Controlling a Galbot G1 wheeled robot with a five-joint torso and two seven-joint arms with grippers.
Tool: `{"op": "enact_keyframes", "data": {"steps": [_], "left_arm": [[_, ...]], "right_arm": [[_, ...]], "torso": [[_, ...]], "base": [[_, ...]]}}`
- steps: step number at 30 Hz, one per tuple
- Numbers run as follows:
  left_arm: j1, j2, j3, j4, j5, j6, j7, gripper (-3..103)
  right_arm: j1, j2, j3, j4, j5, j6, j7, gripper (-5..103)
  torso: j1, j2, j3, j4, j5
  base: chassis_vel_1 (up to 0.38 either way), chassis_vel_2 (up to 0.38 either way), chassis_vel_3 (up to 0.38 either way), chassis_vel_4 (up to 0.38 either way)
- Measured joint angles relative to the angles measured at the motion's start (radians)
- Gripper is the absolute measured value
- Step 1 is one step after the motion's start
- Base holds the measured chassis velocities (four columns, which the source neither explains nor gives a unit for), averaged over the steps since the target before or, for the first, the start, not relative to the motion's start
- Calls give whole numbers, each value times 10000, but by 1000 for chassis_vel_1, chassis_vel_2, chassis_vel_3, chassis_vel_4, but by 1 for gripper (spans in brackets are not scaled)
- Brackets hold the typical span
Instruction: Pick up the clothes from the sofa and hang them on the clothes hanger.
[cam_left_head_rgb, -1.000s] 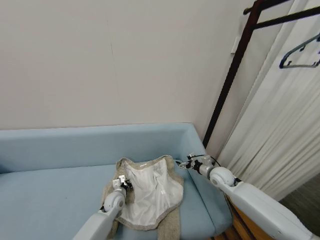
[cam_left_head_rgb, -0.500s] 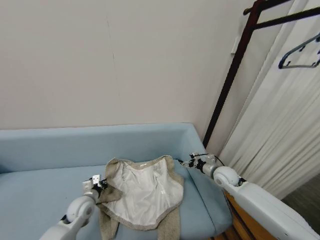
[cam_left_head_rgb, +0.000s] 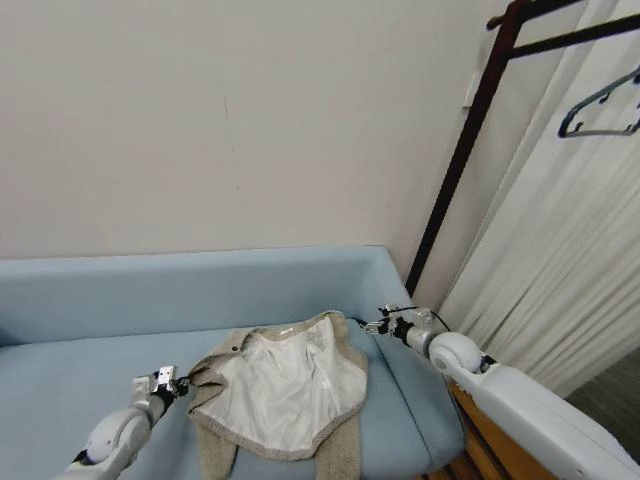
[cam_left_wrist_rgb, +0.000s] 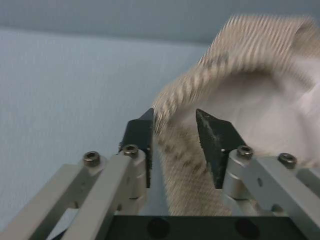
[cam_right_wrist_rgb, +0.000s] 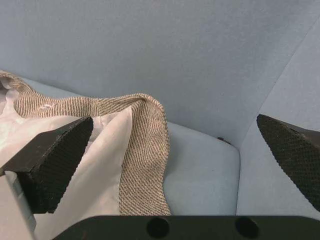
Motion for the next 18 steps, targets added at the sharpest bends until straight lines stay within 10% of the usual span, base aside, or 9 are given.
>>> {"op": "enact_keyframes", "data": {"steps": [9, 18], "left_arm": [[739, 47, -1055, -1660, 331, -1420, 1212, 68], [977, 58, -1311, -4612, -498, -1023, -1160, 95]], "right_arm": [[-335, -467, 685, 872, 325, 75, 471, 100], [801, 127, 808, 2509, 410, -133, 3885, 100]], "torso": [[0, 0, -1, -4, 4], [1, 0, 0, 3, 4]], "base": [[0, 0, 0, 0], [0, 0, 0, 0]]}}
